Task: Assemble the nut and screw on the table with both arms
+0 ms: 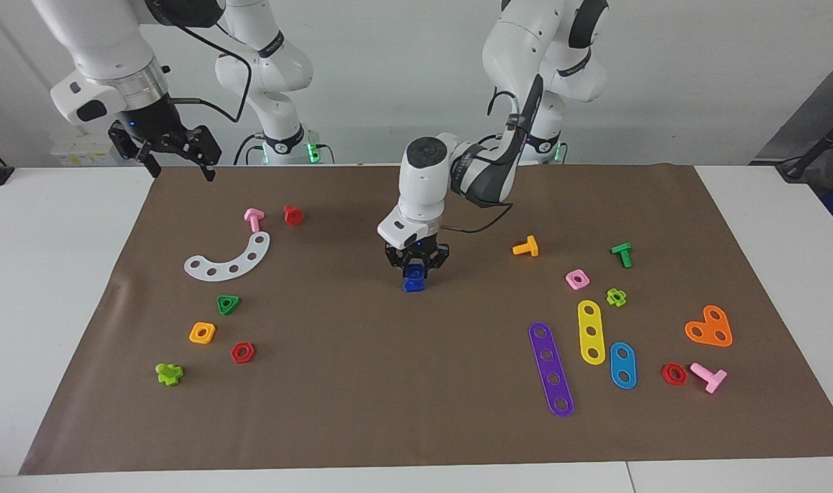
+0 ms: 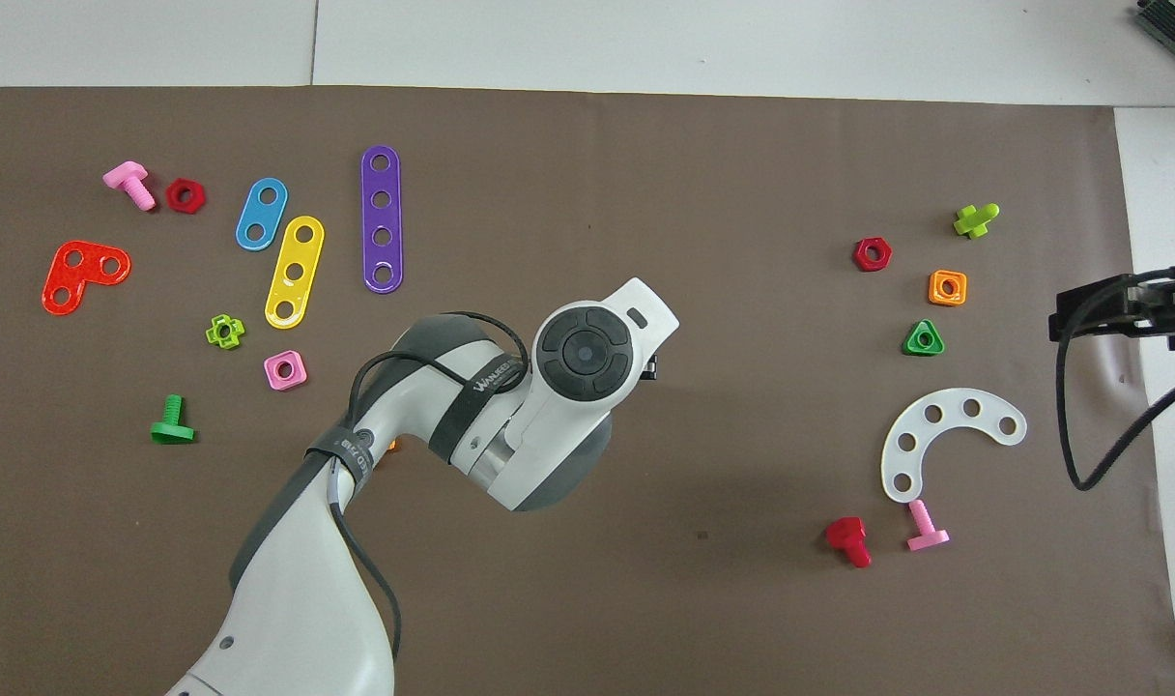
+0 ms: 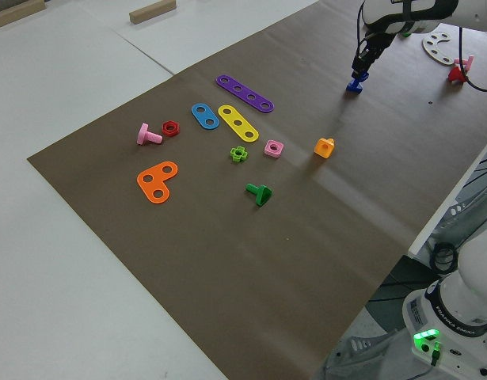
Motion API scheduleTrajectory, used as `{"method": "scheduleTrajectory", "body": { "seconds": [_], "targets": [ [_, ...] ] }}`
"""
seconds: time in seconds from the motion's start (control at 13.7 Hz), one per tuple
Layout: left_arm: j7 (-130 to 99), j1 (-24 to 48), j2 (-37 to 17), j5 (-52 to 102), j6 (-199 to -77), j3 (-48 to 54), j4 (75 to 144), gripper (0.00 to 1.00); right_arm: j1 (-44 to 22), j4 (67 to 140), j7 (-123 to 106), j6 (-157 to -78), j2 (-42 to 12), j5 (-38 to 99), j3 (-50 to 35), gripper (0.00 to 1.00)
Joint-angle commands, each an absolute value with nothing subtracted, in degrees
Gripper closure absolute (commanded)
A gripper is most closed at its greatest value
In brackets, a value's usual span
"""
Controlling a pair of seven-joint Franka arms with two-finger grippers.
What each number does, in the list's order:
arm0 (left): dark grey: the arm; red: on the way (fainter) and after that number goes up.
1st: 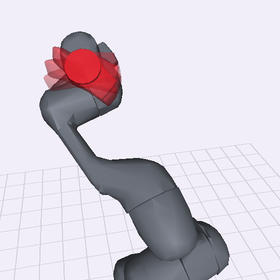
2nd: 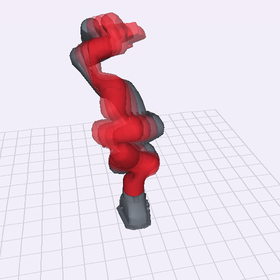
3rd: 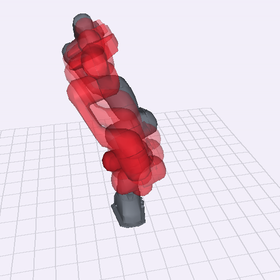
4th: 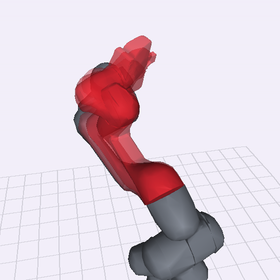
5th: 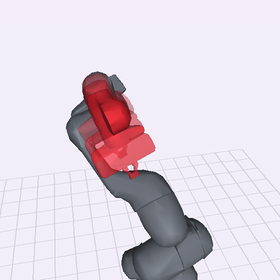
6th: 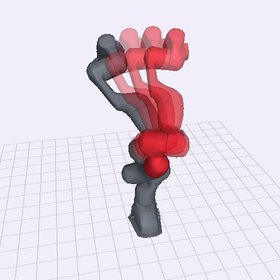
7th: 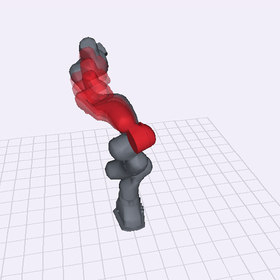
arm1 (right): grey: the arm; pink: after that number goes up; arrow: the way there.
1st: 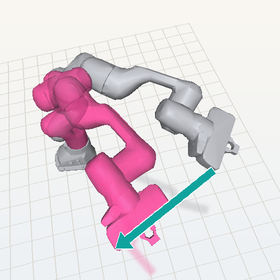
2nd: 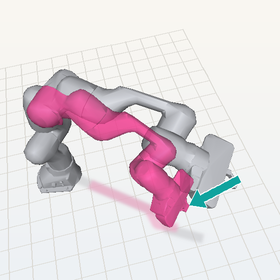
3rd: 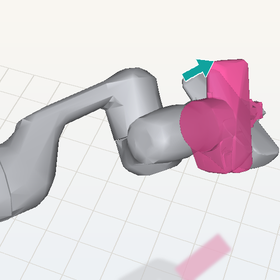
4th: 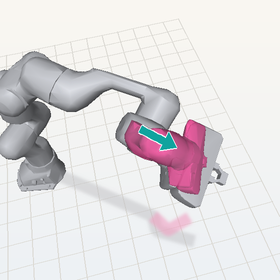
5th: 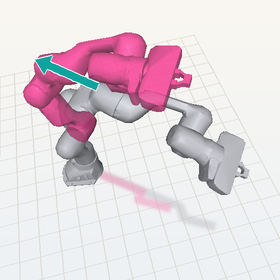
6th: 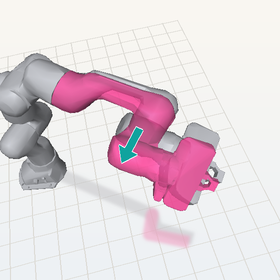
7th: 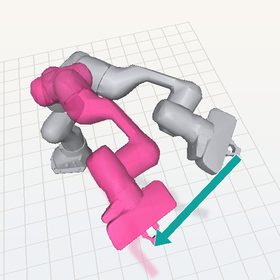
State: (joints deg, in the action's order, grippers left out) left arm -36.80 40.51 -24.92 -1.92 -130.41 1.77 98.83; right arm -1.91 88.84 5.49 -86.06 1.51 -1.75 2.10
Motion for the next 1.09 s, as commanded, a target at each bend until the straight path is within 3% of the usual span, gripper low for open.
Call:
{"method": "scheduleTrajectory", "body": {
  "seconds": [0.0,0.51,1.02],
  "targets": [
    [-38.2,41.7,-23.6,-3.6,-131.4,0.7,100.4,0.00,-1.6,89.2,4.0,-85.7,2.1,-1.8,1.9,0.00],
    [-37.7,40.6,-21.3,-3.6,-130.3,0.5,100.4,0.00,-1.6,89.2,4.0,-85.7,2.1,-1.8,1.9,0.00],
    [-29.4,32.2,-9.4,-3.6,-126.7,0.5,109.1,0.00,-1.7,89.2,4.0,-85.7,2.1,-1.8,1.9,0.00]
  ]
}}
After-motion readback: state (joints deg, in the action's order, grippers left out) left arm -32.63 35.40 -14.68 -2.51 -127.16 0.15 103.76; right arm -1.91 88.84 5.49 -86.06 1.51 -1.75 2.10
